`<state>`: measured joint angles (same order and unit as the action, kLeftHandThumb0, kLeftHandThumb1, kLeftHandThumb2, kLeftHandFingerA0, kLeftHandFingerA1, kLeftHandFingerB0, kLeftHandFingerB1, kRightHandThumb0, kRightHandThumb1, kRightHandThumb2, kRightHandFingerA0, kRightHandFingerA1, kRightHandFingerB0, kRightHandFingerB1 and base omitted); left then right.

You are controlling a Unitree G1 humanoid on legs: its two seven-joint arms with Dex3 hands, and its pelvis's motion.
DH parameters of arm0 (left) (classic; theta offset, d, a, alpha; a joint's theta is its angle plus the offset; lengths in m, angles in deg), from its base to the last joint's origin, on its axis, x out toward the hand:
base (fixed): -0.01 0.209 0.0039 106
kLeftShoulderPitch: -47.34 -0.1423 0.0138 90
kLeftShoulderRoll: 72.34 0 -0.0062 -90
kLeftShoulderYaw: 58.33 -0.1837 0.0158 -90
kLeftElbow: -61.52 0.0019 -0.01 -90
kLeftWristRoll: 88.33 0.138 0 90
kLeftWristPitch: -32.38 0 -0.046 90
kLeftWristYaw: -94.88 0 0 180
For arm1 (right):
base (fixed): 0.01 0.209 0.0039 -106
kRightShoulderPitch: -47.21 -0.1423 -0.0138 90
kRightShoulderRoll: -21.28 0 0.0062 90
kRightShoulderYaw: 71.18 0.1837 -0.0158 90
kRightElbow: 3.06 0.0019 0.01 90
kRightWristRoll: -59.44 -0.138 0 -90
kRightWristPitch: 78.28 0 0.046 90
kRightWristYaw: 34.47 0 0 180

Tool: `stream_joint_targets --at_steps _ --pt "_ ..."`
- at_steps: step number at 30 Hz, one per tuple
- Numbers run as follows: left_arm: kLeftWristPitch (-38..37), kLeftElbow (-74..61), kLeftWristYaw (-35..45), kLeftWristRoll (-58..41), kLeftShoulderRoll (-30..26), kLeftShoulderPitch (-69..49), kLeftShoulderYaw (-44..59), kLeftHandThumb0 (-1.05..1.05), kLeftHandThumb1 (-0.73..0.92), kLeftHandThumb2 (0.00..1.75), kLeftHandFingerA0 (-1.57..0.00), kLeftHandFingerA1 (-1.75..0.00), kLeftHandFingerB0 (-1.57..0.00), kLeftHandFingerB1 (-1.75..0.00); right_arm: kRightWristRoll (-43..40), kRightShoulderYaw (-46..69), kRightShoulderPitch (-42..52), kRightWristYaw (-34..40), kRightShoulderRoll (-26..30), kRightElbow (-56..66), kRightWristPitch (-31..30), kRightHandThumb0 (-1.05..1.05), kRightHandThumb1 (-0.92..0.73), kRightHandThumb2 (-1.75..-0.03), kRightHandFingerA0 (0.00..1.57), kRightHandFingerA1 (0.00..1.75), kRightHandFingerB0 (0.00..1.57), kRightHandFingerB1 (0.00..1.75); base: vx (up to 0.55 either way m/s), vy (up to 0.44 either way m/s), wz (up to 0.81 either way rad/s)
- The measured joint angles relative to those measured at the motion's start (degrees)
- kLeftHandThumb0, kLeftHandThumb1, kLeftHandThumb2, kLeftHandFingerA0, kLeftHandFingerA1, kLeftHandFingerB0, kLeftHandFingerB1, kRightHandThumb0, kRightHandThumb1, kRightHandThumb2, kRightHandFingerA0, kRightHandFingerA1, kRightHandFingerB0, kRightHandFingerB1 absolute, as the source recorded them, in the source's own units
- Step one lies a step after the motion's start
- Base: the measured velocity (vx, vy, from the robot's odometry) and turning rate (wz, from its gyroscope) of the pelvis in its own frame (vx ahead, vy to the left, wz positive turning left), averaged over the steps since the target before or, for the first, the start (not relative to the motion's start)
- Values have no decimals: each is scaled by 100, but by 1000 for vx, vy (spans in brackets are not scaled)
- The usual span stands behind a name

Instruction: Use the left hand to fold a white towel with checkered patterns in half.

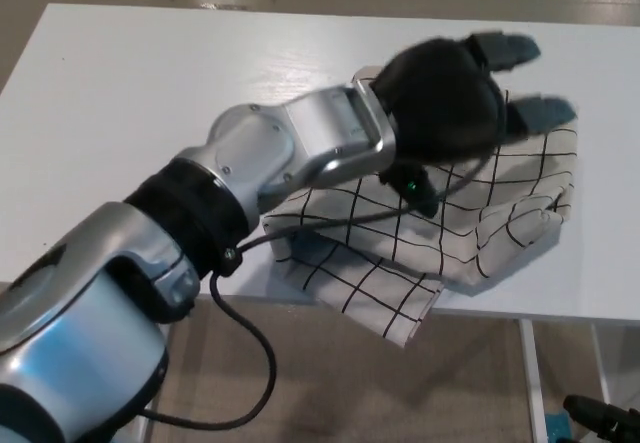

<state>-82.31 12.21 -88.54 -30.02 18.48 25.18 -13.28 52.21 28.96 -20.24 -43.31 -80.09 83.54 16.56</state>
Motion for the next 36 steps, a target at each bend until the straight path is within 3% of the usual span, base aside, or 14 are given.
stream_joint_targets --at_steps 3,4,9,12,13,18,26,27,28,29,30,31,32,36 --pt "37 -194 232 -305 -64 20 438 -94 66 60 0 -3 0 -14 -1 1 -18 -2 0 -2 0 -31 -54 -55 47 57 59 53 0 0 0" --pt "46 -252 300 -389 -103 24 577 -89 50 93 0 -1 0 -9 -2 2 -23 -2 0 -2 0 -32 -54 -55 46 57 58 53 0 0 0" --pt "149 -521 659 -817 -352 38 1174 -88 49 94 0 -1 0 -10 -7 12 -27 -8 2 -2 0 -35 -54 -55 45 56 57 51 0 0 0" --pt "213 -672 836 -1016 -510 38 1454 -91 65 60 0 -7 0 -14 -11 27 -27 -9 6 -2 0 -36 -54 -55 45 57 57 51 0 0 0" --pt "253 -772 946 -1144 -633 30 1627 -92 50 75 0 -6 0 -12 -14 43 -29 -9 9 0 -1 -36 -54 -55 45 58 57 51 0 0 0" --pt "348 -1112 1208 -1494 -951 -174 2103 -79 46 91 0 -10 0 -19 -20 112 -52 -6 33 4 -1 -33 -53 -55 48 62 60 54 0 0 0" --pt "462 -2087 1631 -2210 -1548 -1495 3276 -71 43 81 -2 -14 -6 -11 -40 355 -154 5 123 18 -3 -34 -53 -55 48 65 58 54 0 0 0" --pt "472 -2232 1693 -2331 -1600 -1793 3472 -68 43 80 -3 -24 -7 -14 -43 405 -178 9 141 27 -4 -34 -53 -55 48 65 57 54 0 0 0" --pt "480 -2343 1739 -2418 -1638 -2030 3629 -34 16 81 -2 -49 0 -48 -46 435 -206 12 154 37 -5 -34 -52 -55 47 65 57 53 0 0 0" --pt "486 -2381 1763 -2461 -1653 -2133 3690 -34 16 81 -2 -49 0 -48 -46 444 -216 14 160 39 -5 -34 -52 -55 47 65 57 53 0 0 0" --pt "495 -2447 1797 -2522 -1675 -2284 3786 -69 39 70 -26 -43 -19 -36 -46 459 -234 15 166 43 -5 -35 -52 -55 47 64 56 53 0 0 0" --pt "501 -2482 1824 -2569 -1688 -2392 3850 -58 35 76 -48 -56 -30 -43 -47 471 -244 16 170 48 -5 -35 -52 -55 47 64 55 53 0 0 0" --pt "501 -2482 1824 -2569 -1688 -2392 3850 -62 42 54 -65 -53 -61 -45 -47 471 -244 16 170 48 -5 -36 -53 -55 46 64 54 53 0 0 0" --pt "660 -2758 2228 -3099 -1810 -3449 4547 -57 44 54 -75 -59 -70 -51 -54 594 -348 22 236 71 -7 -36 -53 -55 46 64 54 53 0 0 -2"
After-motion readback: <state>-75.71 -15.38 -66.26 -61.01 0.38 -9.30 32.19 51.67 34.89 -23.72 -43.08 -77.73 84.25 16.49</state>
